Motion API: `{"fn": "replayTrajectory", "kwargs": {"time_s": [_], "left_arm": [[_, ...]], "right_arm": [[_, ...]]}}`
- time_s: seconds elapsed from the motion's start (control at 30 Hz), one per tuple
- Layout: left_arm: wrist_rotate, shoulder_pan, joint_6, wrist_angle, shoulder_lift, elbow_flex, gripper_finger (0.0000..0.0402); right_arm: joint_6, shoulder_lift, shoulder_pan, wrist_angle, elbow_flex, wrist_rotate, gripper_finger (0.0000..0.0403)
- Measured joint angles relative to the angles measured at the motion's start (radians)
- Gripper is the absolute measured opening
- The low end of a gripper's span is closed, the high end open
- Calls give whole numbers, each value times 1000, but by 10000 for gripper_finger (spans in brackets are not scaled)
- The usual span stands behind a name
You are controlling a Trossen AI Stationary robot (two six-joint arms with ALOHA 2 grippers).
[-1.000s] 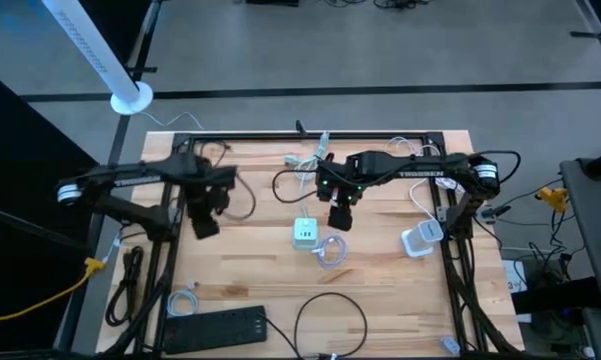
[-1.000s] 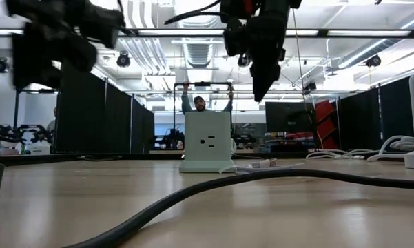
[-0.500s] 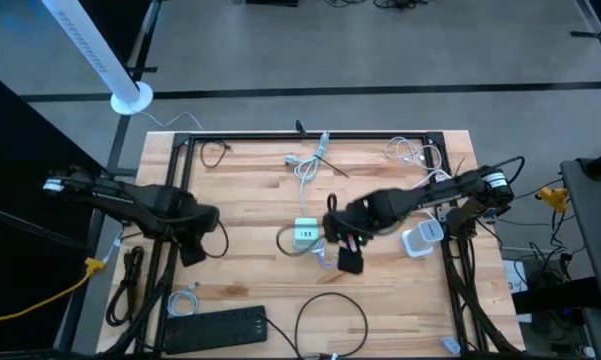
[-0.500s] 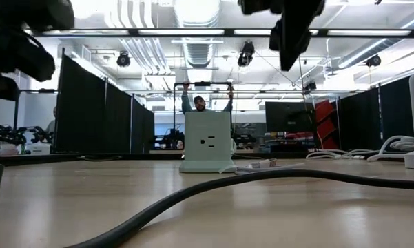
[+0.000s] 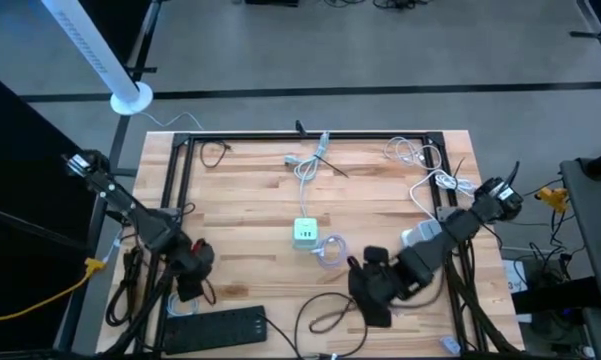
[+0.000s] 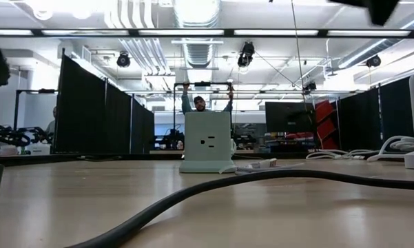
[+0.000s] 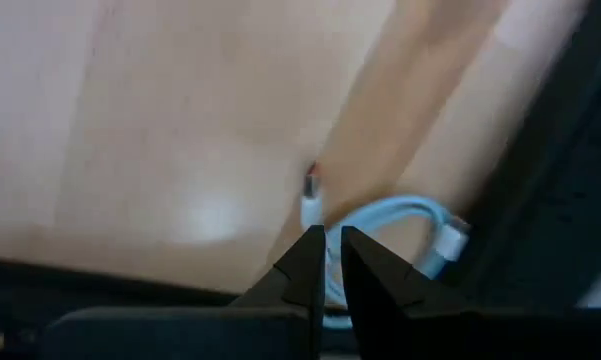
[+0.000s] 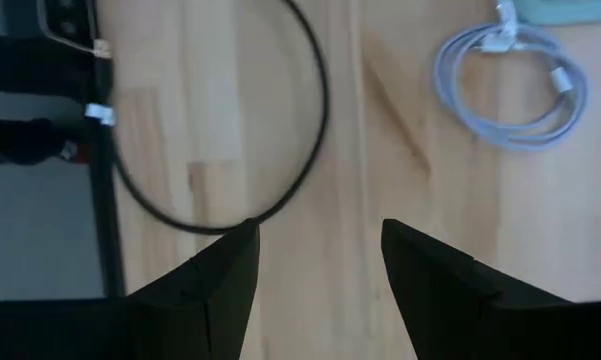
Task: Insert USB
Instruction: Insert the light blue charger cable into the black outlet extension
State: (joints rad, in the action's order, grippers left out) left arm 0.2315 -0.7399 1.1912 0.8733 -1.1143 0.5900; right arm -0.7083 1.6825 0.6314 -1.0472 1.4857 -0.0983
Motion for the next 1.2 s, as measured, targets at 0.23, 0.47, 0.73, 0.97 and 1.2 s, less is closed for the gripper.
{"fn": "replayTrajectory", "kwargs": {"time_s": [0.23,0.47,0.73,0.97,1.2], "left_arm": [[-26,-91,7,-157,-33,-45,35],[3,-93,22,-245,-93,-109,101],[75,-92,40,-235,-102,-68,165],[66,-96,298,55,-96,72,172],[99,-95,418,60,-95,14,149]], "right_arm": [[-140,0,77,19,0,-60,195],[-172,2,77,36,0,-89,195],[-159,2,70,36,0,-140,195],[-135,2,60,36,0,-212,195],[-120,2,55,41,-1,-270,195]]}}
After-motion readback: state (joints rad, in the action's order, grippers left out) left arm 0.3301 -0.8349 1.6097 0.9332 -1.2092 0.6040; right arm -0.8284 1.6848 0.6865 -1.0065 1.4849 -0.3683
